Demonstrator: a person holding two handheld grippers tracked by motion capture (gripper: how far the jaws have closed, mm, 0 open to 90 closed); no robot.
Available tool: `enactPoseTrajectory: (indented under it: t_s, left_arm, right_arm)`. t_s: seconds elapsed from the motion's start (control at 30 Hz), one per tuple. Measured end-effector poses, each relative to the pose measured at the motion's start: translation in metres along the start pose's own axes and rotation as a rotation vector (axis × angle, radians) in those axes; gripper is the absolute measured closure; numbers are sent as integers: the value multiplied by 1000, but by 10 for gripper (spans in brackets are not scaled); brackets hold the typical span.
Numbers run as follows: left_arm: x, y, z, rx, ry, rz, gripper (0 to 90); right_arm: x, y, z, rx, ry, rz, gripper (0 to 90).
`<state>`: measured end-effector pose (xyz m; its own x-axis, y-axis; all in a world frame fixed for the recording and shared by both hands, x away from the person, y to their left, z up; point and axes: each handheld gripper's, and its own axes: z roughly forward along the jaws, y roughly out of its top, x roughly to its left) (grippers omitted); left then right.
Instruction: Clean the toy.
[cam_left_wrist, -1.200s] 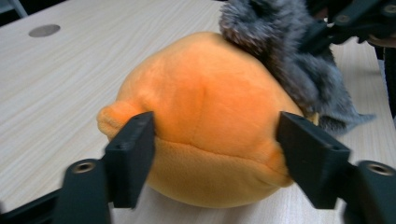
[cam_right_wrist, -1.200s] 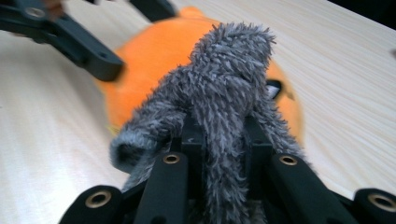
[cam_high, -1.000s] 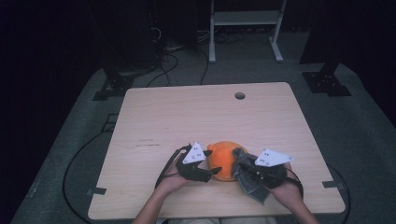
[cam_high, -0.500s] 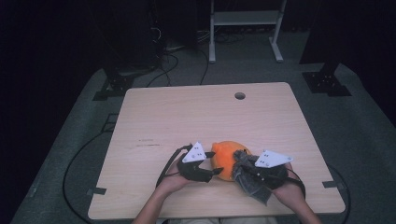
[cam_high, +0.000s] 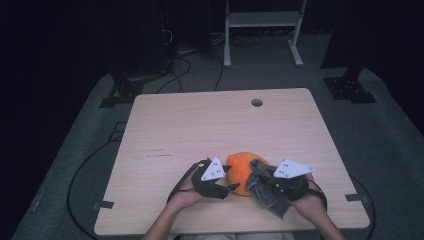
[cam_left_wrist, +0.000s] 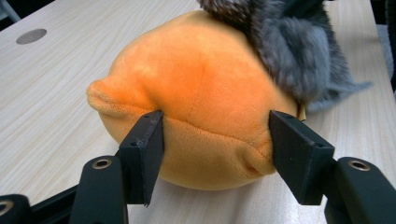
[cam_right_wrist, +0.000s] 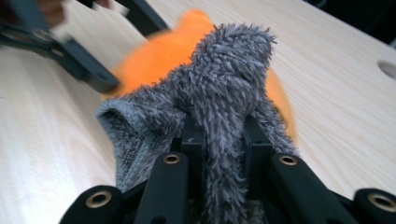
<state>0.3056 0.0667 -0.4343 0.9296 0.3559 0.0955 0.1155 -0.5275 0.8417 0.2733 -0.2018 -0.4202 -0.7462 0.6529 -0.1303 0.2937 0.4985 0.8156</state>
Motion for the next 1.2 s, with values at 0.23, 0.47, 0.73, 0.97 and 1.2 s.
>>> enactPoseTrajectory:
  t_s: [0.23, 0.47, 0.73, 0.97, 1.2]
  left_arm:
    - [7, 0, 4, -45, 45, -139, 256]
    - [-5, 4, 1, 19, 28, 24, 298]
    - [-5, 8, 3, -29, 146, -21, 174]
    - [1, 2, 1, -16, 23, -53, 178]
    - [1, 6, 3, -59, 78, -99, 143]
  right_arm:
    - [11, 11, -3, -12, 35, -24, 750]
    - [10, 18, 3, -5, 28, -52, 750]
    - [29, 14, 4, 8, 54, -114, 748]
    - [-3, -4, -3, 8, 88, 7, 751]
    - [10, -3, -3, 9, 98, -29, 751]
